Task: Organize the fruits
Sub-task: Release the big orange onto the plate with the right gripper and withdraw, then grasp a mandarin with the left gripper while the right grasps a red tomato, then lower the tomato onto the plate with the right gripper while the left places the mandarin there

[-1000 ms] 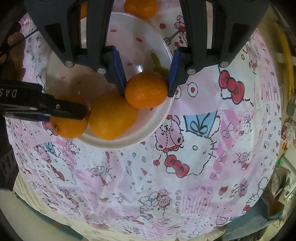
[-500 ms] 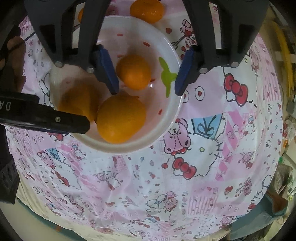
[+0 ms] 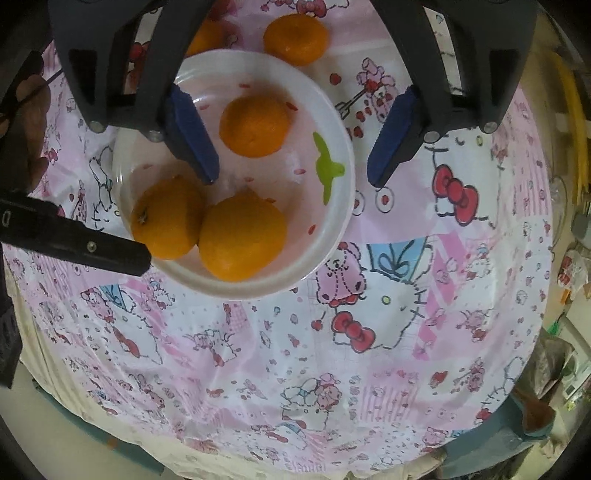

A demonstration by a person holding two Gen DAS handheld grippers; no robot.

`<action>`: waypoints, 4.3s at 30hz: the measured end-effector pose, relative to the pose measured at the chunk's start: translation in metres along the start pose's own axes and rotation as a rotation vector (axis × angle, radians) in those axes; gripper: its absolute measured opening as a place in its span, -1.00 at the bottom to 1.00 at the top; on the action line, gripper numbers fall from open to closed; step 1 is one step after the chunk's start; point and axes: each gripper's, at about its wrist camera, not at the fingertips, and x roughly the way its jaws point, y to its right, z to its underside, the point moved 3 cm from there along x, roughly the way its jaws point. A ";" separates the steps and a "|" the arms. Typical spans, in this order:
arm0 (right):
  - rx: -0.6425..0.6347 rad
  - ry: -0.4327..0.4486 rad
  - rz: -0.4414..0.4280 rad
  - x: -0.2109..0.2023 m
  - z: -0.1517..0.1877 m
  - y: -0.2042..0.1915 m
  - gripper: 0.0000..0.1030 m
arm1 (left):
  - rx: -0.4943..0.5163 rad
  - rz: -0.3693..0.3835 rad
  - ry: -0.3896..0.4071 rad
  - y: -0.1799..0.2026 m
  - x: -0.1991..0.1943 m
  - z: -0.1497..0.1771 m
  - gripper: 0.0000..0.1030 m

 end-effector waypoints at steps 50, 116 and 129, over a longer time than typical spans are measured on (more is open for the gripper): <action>0.108 0.031 0.013 -0.084 0.119 -0.018 0.78 | -0.209 0.014 0.075 -0.042 -0.095 0.088 0.72; 0.132 -0.136 -0.041 -0.037 0.133 -0.010 -0.42 | -0.202 0.027 -0.083 -0.039 -0.051 0.094 -0.28; 0.149 -0.008 -0.097 -0.078 0.087 0.003 -0.42 | -0.174 0.026 -0.005 -0.044 -0.067 0.061 -0.28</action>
